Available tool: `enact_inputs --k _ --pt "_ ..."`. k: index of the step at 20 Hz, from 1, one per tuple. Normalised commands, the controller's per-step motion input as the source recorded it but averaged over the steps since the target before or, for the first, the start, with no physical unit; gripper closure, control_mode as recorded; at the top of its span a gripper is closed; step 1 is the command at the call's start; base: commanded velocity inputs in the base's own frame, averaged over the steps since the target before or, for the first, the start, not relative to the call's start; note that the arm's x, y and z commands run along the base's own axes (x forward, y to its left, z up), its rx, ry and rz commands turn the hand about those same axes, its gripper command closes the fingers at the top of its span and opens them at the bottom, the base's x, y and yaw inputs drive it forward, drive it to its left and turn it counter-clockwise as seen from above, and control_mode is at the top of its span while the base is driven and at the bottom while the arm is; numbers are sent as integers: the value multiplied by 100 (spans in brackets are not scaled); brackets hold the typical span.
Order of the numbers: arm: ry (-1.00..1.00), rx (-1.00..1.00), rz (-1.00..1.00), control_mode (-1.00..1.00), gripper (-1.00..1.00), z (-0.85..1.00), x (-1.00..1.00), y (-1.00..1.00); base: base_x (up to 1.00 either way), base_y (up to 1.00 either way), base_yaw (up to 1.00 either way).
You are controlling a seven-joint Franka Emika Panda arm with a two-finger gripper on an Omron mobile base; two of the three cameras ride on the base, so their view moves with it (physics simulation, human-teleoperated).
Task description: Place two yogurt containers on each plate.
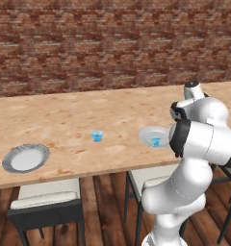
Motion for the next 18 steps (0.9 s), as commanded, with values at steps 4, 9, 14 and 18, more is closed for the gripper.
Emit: enact_inputs --k 4,9,14,18 --pt "-16 4 -20 -100 -100 -5 -8 -100 0 0 0" --pt "-13 2 -1 -100 -100 -2 0 -69 0 0 0" --pt "-9 17 6 -100 -100 -22 10 -30 0 0 0" --pt "-14 19 1 -100 -100 -3 14 -4 0 0 0"
